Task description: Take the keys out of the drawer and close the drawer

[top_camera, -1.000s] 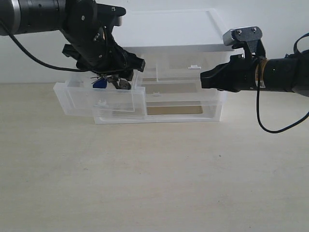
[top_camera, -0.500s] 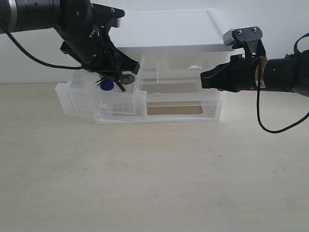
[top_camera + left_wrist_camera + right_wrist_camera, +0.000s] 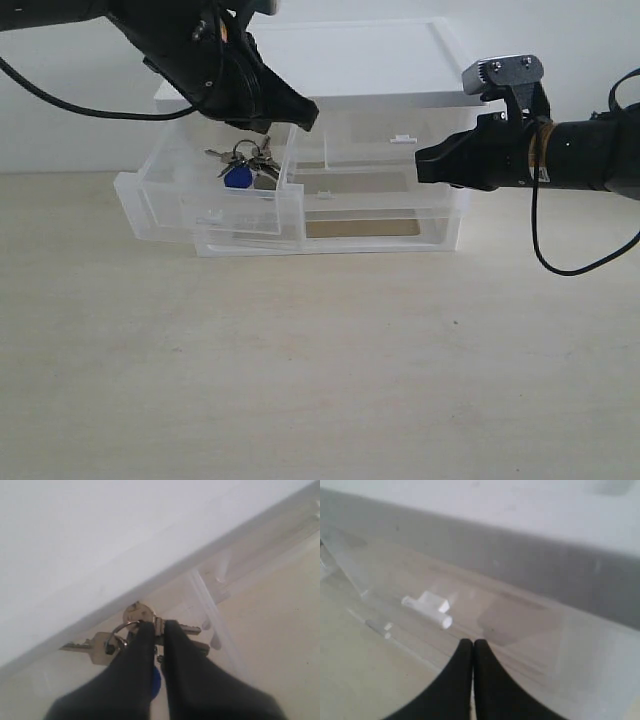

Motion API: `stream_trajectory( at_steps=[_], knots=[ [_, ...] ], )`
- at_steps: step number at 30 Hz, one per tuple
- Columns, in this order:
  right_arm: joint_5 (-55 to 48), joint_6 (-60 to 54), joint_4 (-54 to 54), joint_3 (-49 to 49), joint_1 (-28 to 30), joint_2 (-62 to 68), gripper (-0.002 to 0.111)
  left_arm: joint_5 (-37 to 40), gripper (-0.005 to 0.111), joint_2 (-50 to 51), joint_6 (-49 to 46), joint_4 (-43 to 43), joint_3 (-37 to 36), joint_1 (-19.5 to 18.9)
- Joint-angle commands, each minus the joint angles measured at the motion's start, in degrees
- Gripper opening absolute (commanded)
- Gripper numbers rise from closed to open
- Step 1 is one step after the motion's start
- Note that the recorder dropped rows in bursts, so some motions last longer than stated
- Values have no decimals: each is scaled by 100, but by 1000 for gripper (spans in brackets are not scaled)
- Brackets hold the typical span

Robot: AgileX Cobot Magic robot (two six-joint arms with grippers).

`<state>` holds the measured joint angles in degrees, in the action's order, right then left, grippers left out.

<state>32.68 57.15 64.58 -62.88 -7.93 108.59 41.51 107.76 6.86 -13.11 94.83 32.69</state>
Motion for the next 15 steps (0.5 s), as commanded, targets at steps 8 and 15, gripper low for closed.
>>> stream_trajectory(
  at_steps=[8,15],
  knots=[
    [-353,12,-472,-116,107,3,0,-141,56,289,-210,-892,-31,-8],
    [-353,12,-472,-116,107,3,0,-290,57,442,-868,-1037,-31,-8]
  ],
)
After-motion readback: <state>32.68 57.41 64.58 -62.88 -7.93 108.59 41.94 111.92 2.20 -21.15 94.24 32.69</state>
